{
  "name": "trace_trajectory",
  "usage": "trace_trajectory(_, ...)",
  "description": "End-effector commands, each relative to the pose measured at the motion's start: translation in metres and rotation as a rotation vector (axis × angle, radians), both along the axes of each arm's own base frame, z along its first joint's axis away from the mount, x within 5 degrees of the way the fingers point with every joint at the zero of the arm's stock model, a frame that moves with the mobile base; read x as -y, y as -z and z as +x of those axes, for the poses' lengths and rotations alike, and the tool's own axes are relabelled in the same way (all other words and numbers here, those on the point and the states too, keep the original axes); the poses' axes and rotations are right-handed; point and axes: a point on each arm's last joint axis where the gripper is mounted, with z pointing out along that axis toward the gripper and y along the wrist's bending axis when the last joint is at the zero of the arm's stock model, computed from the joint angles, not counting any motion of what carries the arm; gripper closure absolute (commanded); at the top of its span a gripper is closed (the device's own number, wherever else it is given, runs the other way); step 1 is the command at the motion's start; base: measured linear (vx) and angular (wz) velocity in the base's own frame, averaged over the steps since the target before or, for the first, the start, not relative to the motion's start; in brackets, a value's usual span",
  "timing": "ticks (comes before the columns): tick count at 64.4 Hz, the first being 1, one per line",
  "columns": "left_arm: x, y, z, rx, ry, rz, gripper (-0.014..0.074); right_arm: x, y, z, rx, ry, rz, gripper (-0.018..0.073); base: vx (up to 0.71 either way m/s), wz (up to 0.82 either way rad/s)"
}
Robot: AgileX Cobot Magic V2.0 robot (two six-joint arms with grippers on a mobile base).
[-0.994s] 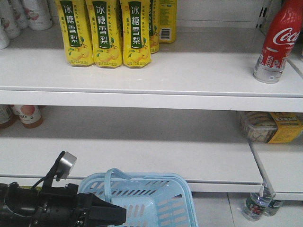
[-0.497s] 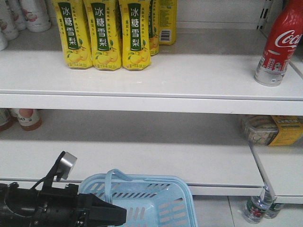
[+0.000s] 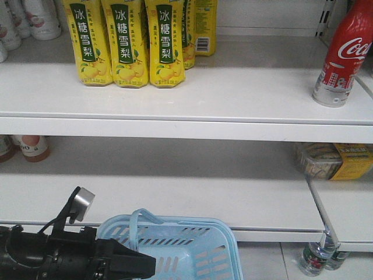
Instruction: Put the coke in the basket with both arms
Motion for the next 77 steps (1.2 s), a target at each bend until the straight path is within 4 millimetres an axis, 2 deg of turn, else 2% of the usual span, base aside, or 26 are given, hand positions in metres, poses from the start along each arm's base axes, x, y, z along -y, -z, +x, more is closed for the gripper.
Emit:
trace_trajectory(1,0.004,-0.02,0.001,0.038,-0.011,-0.124,0.0603,0.0,-0.005,-0.001,0.076,-0.002,-0.011,0.0569,0.0,0.0)
trace_trajectory(59,0.004,-0.02,0.001,0.038,-0.011,-0.124,0.0603,-0.001,-0.007,-0.001,0.103,-0.004,-0.012,0.0569,0.0,0.0)
trace_trajectory(67,0.004,-0.02,0.001,0.038,-0.011,-0.124,0.0603,-0.001,-0.023,-0.003,0.18,-0.008,0.011,0.0569,0.0,0.0)
trace_trajectory(77,0.004,-0.02,0.001,0.038,-0.012,-0.123,0.0603,0.0,-0.05,-0.002,0.154,-0.004,0.024,0.0569,0.0,0.0)
